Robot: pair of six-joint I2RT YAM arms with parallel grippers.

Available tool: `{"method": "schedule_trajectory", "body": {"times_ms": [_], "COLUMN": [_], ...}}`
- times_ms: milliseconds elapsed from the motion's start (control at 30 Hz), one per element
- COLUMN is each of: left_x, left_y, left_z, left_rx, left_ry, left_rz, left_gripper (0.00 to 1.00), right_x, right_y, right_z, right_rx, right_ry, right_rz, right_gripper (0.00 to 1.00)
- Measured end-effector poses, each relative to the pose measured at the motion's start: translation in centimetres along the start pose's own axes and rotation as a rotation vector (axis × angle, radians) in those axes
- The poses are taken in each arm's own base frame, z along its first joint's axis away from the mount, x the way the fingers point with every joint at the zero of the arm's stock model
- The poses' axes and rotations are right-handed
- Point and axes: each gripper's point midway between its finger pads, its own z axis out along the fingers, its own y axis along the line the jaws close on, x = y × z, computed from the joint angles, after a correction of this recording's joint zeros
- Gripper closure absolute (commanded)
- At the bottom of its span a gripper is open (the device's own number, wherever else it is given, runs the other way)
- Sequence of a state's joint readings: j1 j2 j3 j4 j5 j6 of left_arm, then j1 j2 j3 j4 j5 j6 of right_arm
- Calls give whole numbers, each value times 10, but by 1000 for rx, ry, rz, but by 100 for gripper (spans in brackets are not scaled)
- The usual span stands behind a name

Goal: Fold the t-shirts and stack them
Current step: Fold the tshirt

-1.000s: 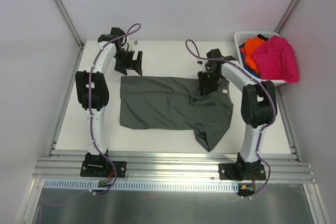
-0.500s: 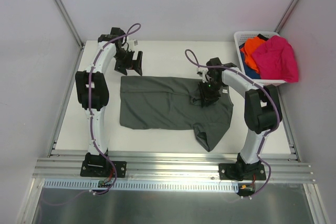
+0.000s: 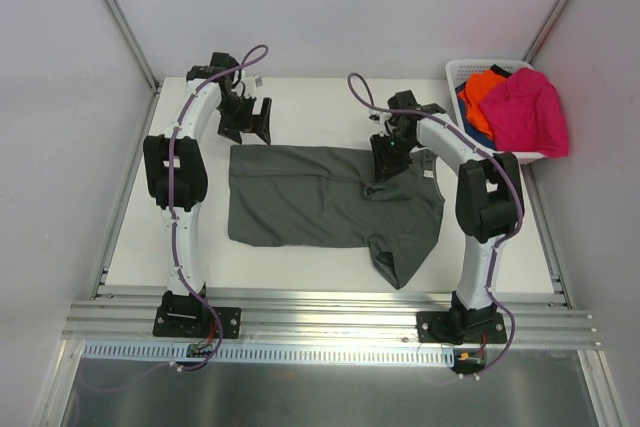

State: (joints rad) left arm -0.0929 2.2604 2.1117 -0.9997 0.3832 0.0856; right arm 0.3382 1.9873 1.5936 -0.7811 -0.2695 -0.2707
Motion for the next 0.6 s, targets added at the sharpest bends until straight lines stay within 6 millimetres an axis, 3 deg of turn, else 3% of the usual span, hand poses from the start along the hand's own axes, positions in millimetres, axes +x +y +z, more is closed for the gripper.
{"method": "schedule_trajectory", "body": {"times_ms": [200,433,600], "left_x": [-2,1,1], "left_y": [-1,-1,-1], "left_z": [-6,-6,-6], "left_rx": [-5,-10,-9], "left_ry": [-12,-7,-8], "left_rz": [7,6,5], "left_gripper": [1,1,1], "right_x": [9,14,48], "right_y": [-7,-8,-7], "right_z": [21,26,25], "right_rx": [4,4,4], "right_ry": [56,76,140], "right_rz": [9,11,33], "right_gripper": [65,63,61]}}
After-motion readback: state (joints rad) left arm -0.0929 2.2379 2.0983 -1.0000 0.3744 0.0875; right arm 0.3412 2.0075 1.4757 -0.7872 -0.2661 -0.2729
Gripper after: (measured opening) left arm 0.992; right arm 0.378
